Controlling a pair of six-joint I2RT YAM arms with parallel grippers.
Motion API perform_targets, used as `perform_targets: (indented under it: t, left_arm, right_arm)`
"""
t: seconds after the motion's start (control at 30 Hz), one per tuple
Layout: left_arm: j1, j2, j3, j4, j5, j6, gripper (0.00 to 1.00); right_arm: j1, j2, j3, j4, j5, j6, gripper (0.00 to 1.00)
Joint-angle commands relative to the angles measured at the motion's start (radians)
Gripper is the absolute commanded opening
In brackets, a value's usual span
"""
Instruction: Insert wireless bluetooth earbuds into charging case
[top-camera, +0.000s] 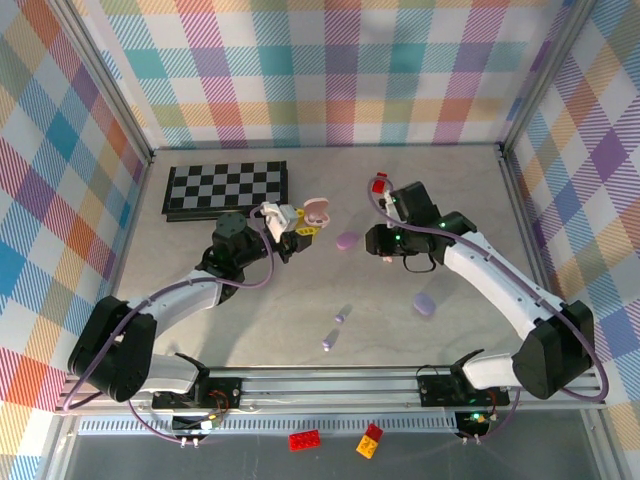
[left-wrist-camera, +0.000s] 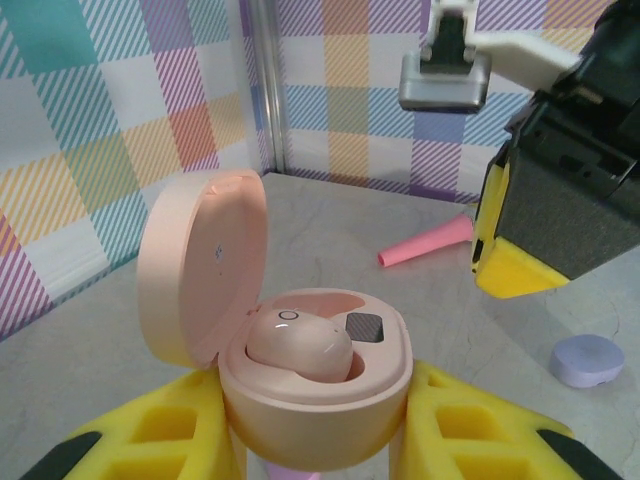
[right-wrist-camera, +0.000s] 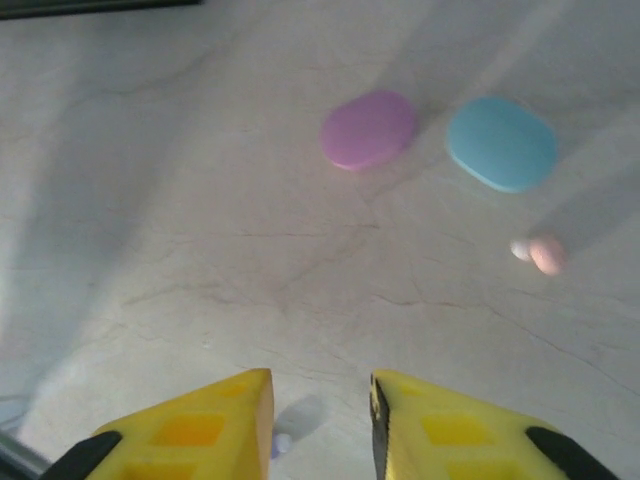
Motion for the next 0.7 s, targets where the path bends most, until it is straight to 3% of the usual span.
perform_targets:
  t: [0.0, 0.37, 0.53, 0.67]
  left_arm:
    - [-0.006, 0.013, -0.012, 0.086, 0.007, -0.025, 0.30]
    - [-0.005, 0.019, -0.003, 0.090, 0.017, -0.040, 0.30]
    - [-0.003, 0.006, -0.007, 0.076, 0.012, -0.037, 0.30]
    - [-0.002, -0.001, -0.010, 0.062, 0.005, -0.029, 0.30]
  right_arm:
    - [-0.079, -0.008, -0.063, 0.012, 0.012, 0.088, 0.35]
    - [-0.259, 0.241, -0.096, 0.232, -0.070, 0.143, 0.38]
    - [-0.283, 0.338, -0.053, 0.271, -0.097, 0.132, 0.39]
    - [-0.289, 0.374, -0.063, 0.308, -0.125, 0.219, 0.38]
